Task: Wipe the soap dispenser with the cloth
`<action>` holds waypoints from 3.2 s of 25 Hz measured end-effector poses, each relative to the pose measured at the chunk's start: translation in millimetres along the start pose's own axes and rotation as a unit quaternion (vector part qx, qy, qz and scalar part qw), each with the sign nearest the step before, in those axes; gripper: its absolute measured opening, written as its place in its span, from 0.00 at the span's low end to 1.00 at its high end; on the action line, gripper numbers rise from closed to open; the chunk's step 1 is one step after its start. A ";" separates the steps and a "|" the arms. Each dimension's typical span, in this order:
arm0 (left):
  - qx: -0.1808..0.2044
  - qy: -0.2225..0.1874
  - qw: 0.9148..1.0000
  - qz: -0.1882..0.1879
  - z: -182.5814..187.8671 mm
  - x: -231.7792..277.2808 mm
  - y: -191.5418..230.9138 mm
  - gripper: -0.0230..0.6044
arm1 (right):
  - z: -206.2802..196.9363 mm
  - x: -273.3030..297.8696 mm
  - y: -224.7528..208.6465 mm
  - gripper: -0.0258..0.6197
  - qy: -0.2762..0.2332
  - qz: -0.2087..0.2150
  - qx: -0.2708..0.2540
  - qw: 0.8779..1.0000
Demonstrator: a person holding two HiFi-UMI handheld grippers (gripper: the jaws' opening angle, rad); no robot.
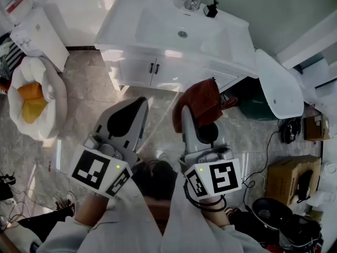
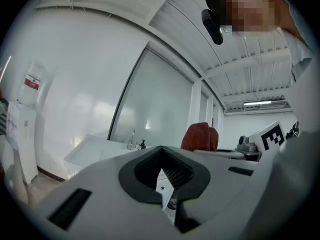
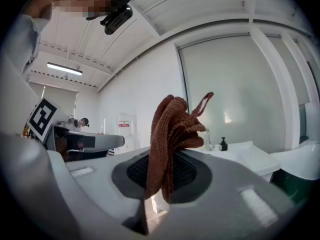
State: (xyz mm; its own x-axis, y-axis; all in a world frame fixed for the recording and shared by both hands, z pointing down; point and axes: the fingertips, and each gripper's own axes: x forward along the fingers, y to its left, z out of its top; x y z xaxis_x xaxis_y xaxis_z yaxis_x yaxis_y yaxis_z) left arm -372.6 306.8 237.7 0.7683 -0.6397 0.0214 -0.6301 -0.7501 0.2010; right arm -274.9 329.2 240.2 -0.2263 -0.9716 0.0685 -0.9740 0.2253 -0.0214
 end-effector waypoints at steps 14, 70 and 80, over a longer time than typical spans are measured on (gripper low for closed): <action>0.002 0.000 1.000 -0.006 -1.5 -3.8 -1.3 0.03 | -2.6 -1.2 4.9 0.13 0.002 0.002 0.002 1.000; 0.004 0.010 1.000 0.009 -13.9 172.2 -75.3 0.03 | -6.5 12.3 -200.3 0.13 0.013 0.004 0.029 1.000; 0.006 -0.011 1.000 0.022 -8.2 215.1 -107.4 0.03 | 4.0 3.1 -253.9 0.13 -0.006 0.017 0.029 0.999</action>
State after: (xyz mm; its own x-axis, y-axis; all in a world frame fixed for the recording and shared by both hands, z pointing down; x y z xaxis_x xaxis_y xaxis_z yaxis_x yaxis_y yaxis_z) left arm -138.7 251.1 228.7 0.7378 -0.6750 0.0080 -0.6639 -0.7234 0.1895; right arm -28.3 268.7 241.9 -0.2590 -0.9643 0.0554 -0.9637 0.2541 -0.0818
